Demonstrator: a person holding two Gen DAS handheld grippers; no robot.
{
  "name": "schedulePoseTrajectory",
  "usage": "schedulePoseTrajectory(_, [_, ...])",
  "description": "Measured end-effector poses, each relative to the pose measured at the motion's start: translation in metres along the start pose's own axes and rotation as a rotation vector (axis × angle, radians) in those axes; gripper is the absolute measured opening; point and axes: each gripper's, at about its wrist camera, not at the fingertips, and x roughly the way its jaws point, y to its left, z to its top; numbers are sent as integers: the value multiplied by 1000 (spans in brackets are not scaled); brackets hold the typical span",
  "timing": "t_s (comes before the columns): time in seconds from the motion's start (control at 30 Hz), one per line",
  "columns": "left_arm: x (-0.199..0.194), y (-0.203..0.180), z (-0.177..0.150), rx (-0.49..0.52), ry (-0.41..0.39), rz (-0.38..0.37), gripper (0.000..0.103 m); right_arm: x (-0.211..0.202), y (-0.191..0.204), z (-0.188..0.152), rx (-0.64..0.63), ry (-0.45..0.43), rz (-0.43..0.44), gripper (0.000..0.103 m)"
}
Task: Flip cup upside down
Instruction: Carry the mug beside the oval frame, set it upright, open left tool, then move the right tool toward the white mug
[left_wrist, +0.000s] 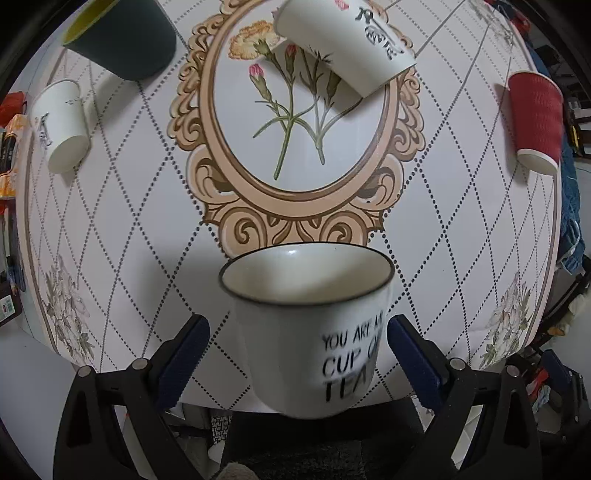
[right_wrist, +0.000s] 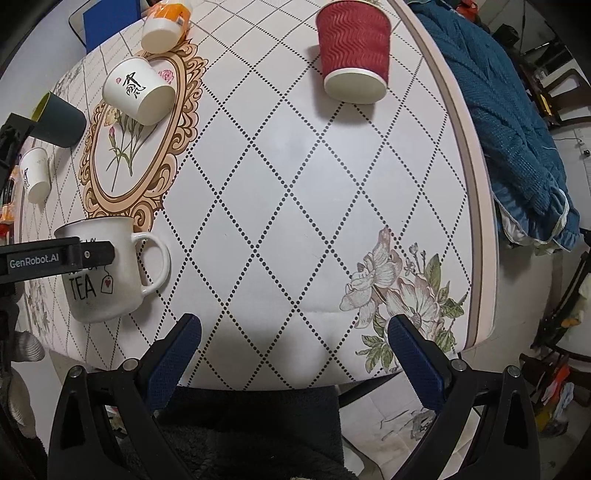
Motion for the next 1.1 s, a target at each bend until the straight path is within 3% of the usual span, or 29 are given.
schedulePoseTrajectory(0.2, [-43, 0, -25, 28, -145, 82, 99, -8, -4, -19, 21, -26, -8, 103])
schedulePoseTrajectory(0.47, [-97, -23, -94, 59, -315, 129, 99, -37, -7, -50, 50, -110, -64, 103])
schedulePoseTrajectory(0.83, [-140, -49, -157, 12, -419, 115, 98, -83, -13, -79, 6, -193, -55, 103])
schedulePoseTrajectory(1.1, [-163, -64, -180, -62, -480, 123, 98, -119, -26, -85, -71, -258, -17, 103])
